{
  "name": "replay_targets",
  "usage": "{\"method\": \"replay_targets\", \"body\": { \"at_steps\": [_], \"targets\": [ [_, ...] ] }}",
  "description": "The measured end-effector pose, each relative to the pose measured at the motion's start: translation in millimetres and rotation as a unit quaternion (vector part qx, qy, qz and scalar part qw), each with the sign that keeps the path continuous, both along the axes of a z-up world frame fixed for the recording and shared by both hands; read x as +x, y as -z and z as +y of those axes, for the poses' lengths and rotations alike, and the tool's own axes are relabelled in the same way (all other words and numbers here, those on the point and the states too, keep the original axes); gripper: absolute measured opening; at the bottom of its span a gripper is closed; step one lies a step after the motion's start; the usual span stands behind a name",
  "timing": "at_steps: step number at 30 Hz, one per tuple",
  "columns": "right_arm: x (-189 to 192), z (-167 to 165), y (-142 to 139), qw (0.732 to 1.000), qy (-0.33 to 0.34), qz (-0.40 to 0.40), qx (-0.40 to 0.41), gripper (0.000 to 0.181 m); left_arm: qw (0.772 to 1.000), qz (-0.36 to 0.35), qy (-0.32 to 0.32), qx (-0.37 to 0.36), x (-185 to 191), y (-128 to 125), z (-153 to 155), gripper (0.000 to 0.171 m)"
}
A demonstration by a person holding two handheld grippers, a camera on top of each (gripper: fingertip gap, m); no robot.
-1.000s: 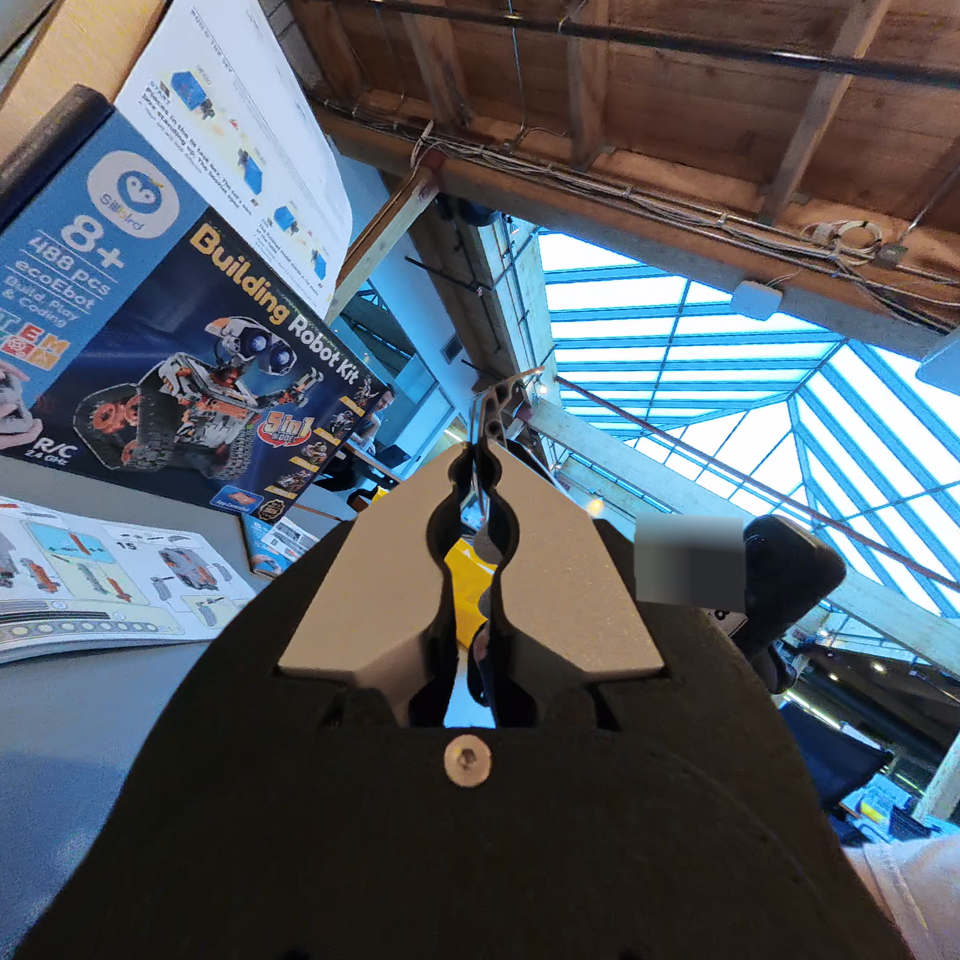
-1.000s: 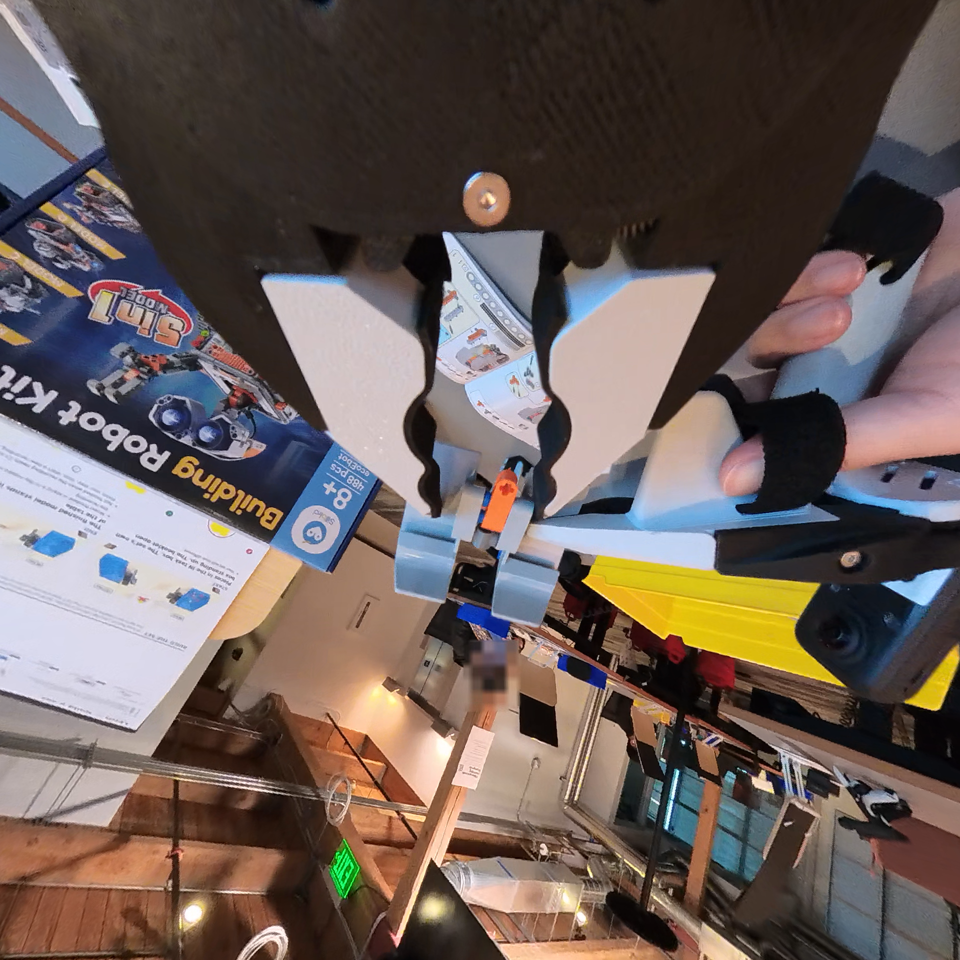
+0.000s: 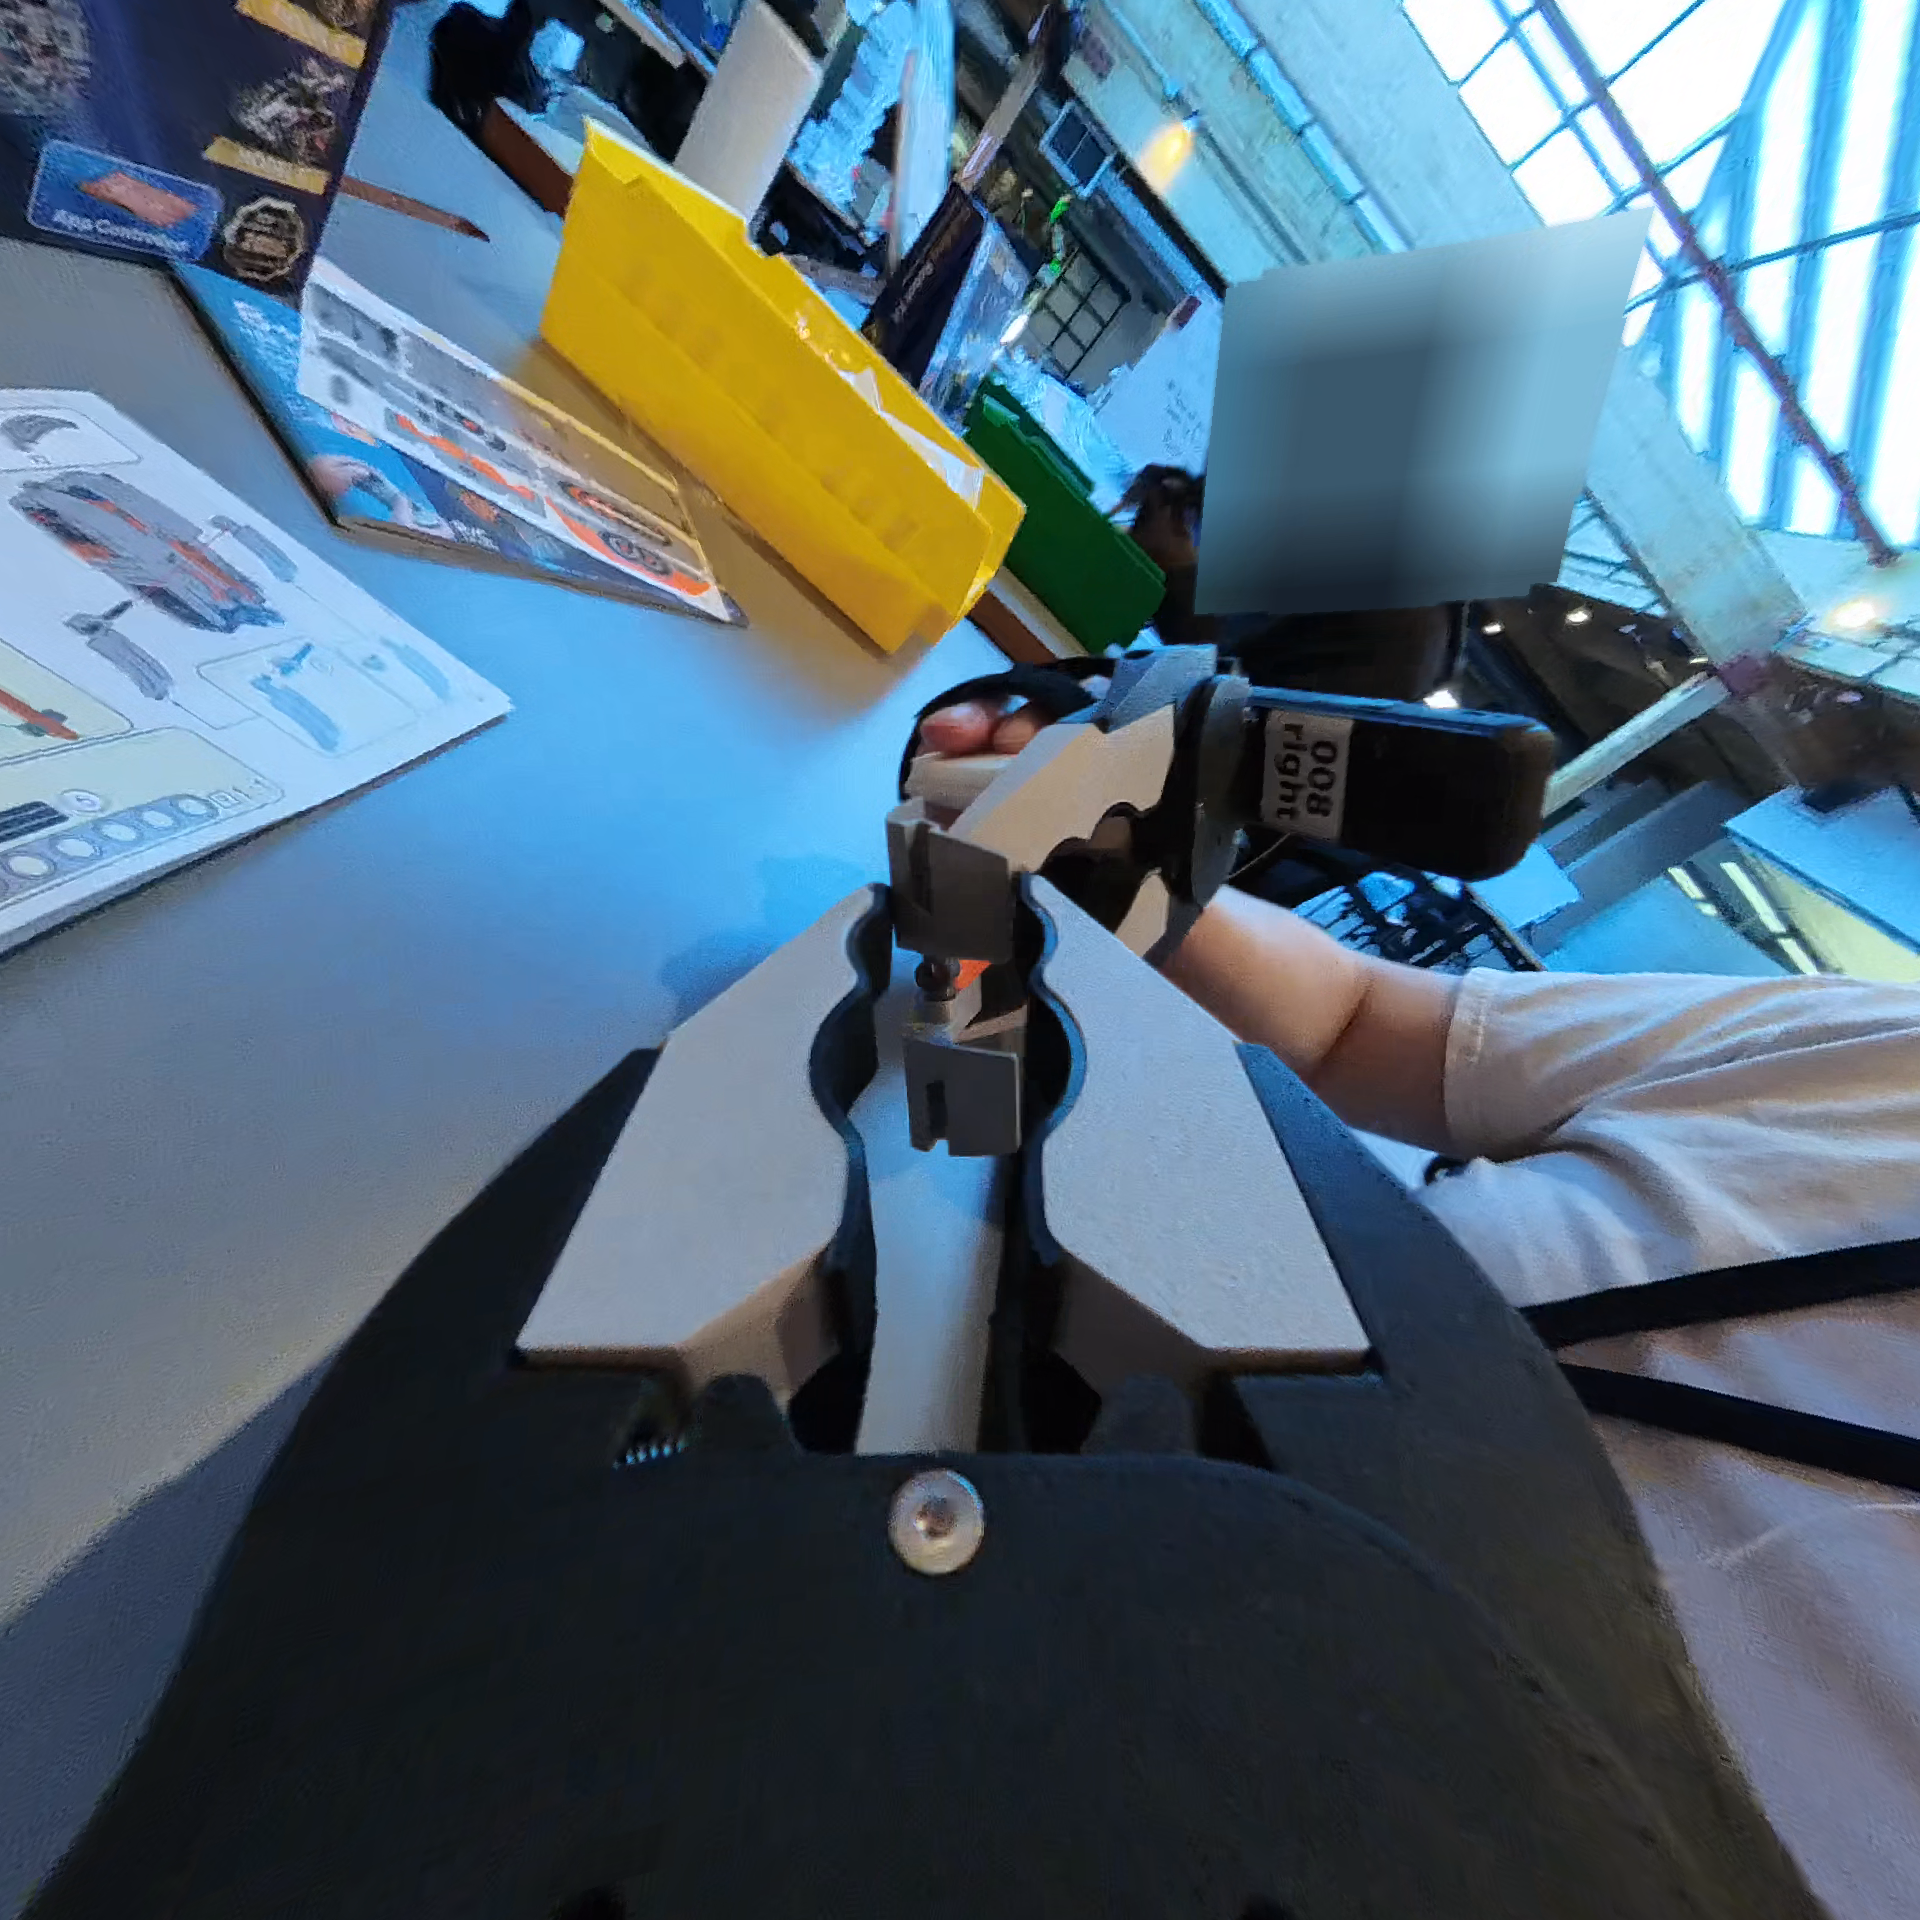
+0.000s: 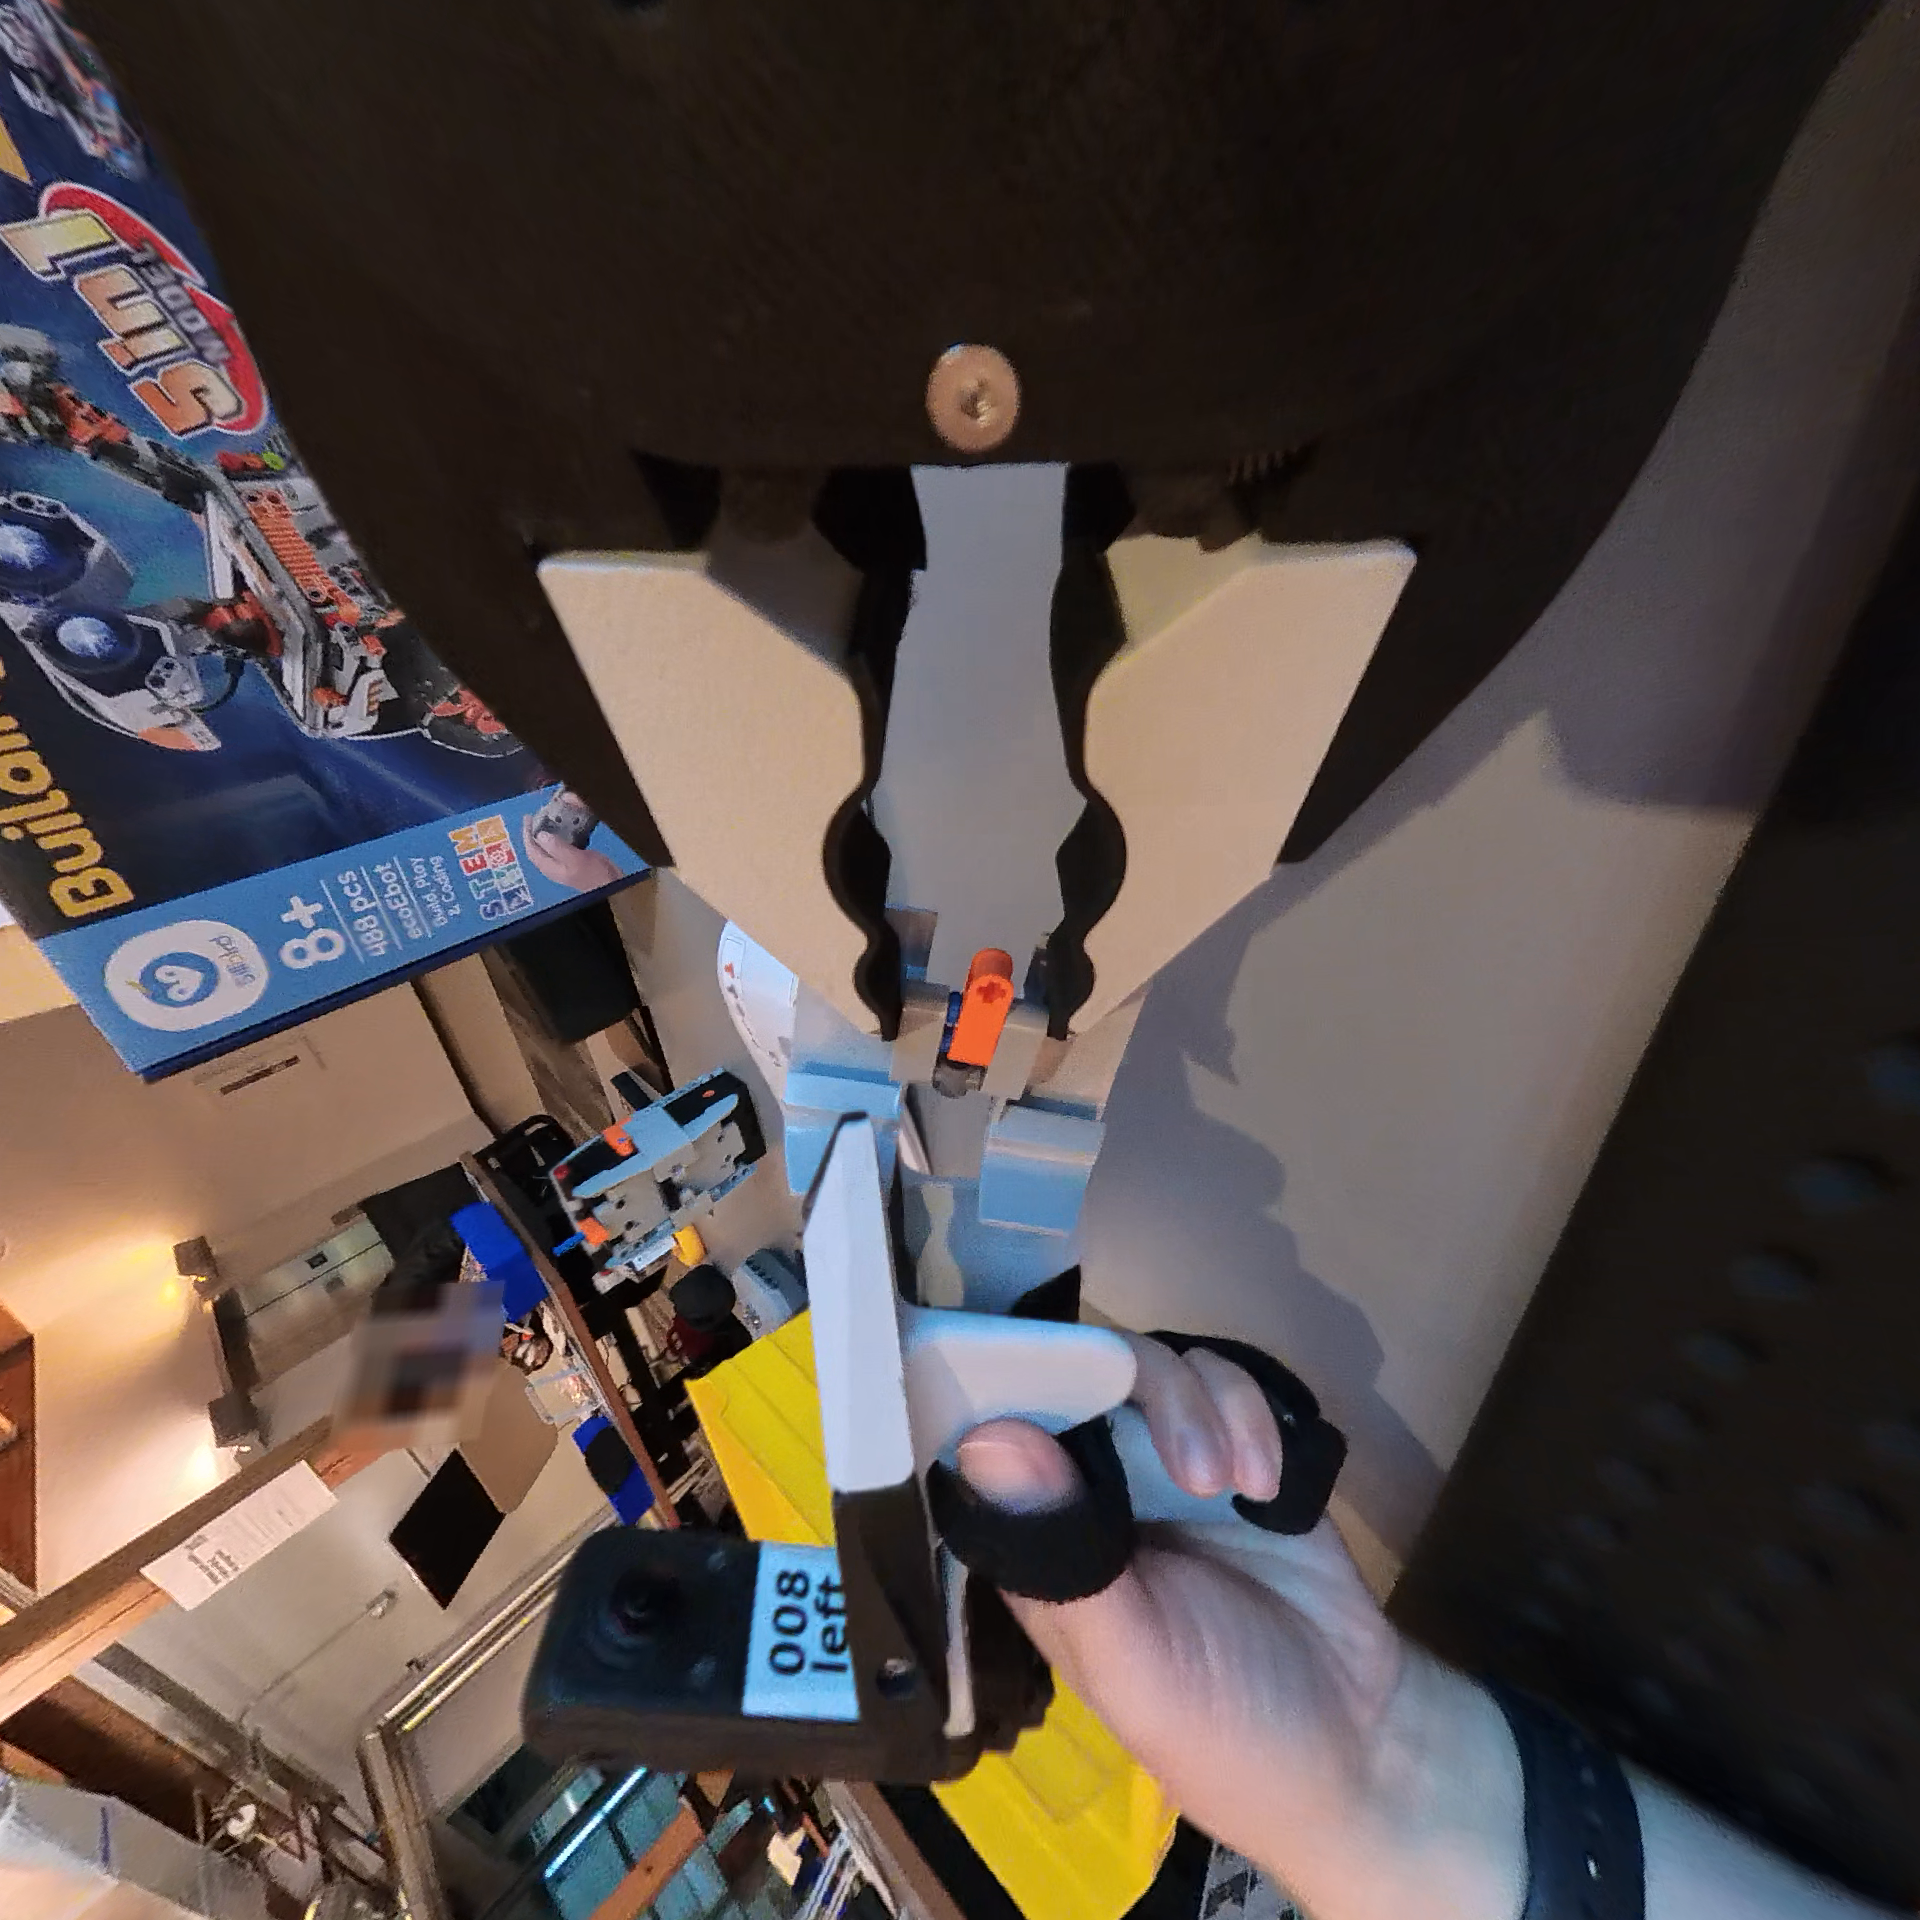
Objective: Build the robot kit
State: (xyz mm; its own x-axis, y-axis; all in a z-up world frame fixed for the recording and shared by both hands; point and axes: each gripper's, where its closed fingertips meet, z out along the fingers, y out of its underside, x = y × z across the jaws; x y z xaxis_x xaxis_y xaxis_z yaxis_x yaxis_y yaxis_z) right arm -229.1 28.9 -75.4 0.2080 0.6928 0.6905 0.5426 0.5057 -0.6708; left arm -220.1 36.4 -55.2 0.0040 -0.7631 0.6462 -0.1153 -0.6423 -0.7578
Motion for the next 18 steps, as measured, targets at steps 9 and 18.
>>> {"method": "replay_targets", "body": {
  "at_steps": [9, 18],
  "targets": [
    [0, 13, -21, 0.996, 0.063, 0.059, 0.024, 0.028, 0.99, -0.091, -0.08, -0.077, -9, -16, 18, 0.019],
    [-11, 7, -12, 0.997, 0.067, 0.025, 0.02, 0.027, 0.991, -0.084, -0.075, -0.073, -9, -10, 13, 0.018]
  ]
}}
